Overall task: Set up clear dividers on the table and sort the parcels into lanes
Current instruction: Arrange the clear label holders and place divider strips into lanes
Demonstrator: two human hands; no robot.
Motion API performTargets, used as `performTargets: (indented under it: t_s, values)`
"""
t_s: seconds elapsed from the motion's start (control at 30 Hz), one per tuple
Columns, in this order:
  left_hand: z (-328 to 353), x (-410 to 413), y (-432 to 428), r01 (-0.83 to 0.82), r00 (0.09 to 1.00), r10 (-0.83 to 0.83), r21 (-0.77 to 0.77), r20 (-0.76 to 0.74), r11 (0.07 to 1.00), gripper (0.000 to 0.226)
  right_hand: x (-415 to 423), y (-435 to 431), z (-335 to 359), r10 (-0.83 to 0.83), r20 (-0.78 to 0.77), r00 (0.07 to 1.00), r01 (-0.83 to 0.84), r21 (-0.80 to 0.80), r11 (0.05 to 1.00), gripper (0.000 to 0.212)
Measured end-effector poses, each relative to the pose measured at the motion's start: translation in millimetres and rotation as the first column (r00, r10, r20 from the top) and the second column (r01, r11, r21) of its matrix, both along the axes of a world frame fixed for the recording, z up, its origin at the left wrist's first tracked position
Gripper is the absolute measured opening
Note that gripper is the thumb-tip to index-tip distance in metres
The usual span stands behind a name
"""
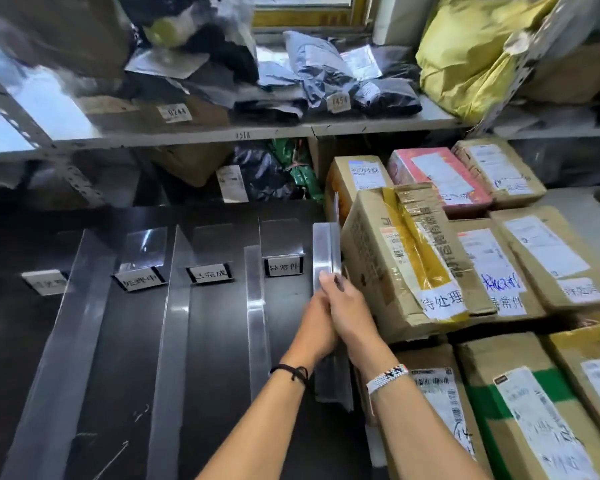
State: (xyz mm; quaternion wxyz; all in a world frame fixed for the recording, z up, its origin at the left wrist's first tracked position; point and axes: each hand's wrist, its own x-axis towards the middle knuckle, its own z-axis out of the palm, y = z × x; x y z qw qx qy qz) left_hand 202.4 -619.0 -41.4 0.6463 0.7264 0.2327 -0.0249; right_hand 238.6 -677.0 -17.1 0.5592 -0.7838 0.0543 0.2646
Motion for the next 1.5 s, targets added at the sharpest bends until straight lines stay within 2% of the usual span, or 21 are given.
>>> performTargets:
  t_s: [0.1,0.2,0.27,0.33,0.47,0.53,0.63,0.73,0.83,0.9,0.93,1.0,1.03,1.07,1.13,1.2,1.23,1.3,1.37,1.5]
  values:
    - [-9,13,-9,-0.062,0.998,0.060,-0.044,-0.027,0.997,0.018,18,-4,-3,0.103,0.050,0.993,-0.096,-0.119,0.988,0.063]
    - [-11,22,-15,-0.046,0.999,0.046,-0.049,-0.009,0.998,0.016,28,-8,-6,0.191,0.087,0.978,-0.165,-0.248,0.955,0.057]
    - [-11,25,-16,-0.028,0.999,0.028,-0.020,0.032,0.999,0.021,27,-8,-5,0.234,0.217,0.948,-0.133,-0.397,0.908,0.051]
    - [-16,30,-16,-0.098,0.995,0.098,0.003,0.028,0.995,0.030,25,-6,-2,0.276,0.317,0.907,-0.093,-0.490,0.867,0.058]
    - [-30,27,-15,-0.205,0.978,0.193,-0.225,-0.077,0.953,0.032,13,-3,-7,0.387,0.335,0.859,-0.116,-0.609,0.785,0.043]
    - [-39,28,-11,-0.230,0.973,0.214,-0.311,-0.087,0.922,0.034,11,-1,-9,0.386,0.326,0.863,-0.117,-0.614,0.780,0.050]
    - [-34,36,-8,-0.243,0.970,0.218,-0.470,-0.108,0.849,0.025,16,1,-10,0.351,0.315,0.882,-0.131,-0.552,0.824,0.076]
    - [-30,42,-11,-0.229,0.973,0.217,-0.442,-0.078,0.867,0.016,24,0,-9,0.310,0.268,0.912,-0.141,-0.504,0.852,0.083]
    - [-33,34,-16,-0.183,0.983,0.157,-0.496,-0.095,0.849,0.022,30,-2,-6,0.320,0.235,0.918,-0.166,-0.506,0.847,0.082]
    - [-32,21,-16,-0.118,0.988,0.074,-0.366,-0.132,0.923,0.009,32,-4,-5,0.336,0.212,0.918,-0.192,-0.504,0.842,0.082]
    - [-34,15,-16,-0.045,0.989,0.013,-0.215,-0.149,0.976,0.010,32,-4,-5,0.342,0.201,0.918,-0.203,-0.502,0.841,0.082]
    - [-33,9,-14,0.094,0.978,-0.086,0.031,-0.188,0.995,0.024,33,-4,-5,0.350,0.190,0.917,-0.219,-0.493,0.842,0.081]
    - [-31,10,-12,0.074,0.987,-0.064,0.068,-0.147,0.995,0.023,33,-3,-4,0.355,0.191,0.915,-0.225,-0.489,0.843,0.080]
    - [-26,12,-10,0.039,0.995,-0.032,0.067,-0.099,0.997,0.018,33,-3,-5,0.360,0.190,0.913,-0.230,-0.487,0.843,0.079]
    - [-13,20,-8,0.001,0.999,-0.002,-0.037,-0.040,0.999,0.016,34,-3,-6,0.361,0.193,0.912,-0.232,-0.484,0.844,0.078]
    - [-10,30,-10,-0.033,0.999,0.039,-0.214,0.025,0.976,0.029,36,-4,-7,0.353,0.195,0.915,-0.224,-0.484,0.846,0.078]
    - [-9,33,-13,-0.047,0.997,0.059,-0.220,0.048,0.974,0.028,36,-3,-7,0.349,0.193,0.917,-0.220,-0.483,0.847,0.078]
    - [-9,30,-18,-0.041,0.999,0.045,-0.210,0.017,0.977,0.004,37,-2,-8,0.340,0.184,0.922,-0.219,-0.475,0.852,0.075]
    - [-10,21,-21,-0.004,1.000,0.004,-0.186,0.000,0.982,0.025,38,-2,-8,0.339,0.174,0.925,-0.227,-0.463,0.857,0.073]
    - [-8,9,-28,0.012,1.000,-0.015,-0.145,-0.022,0.989,0.015,40,-4,-8,0.326,0.163,0.931,-0.228,-0.438,0.869,0.071]
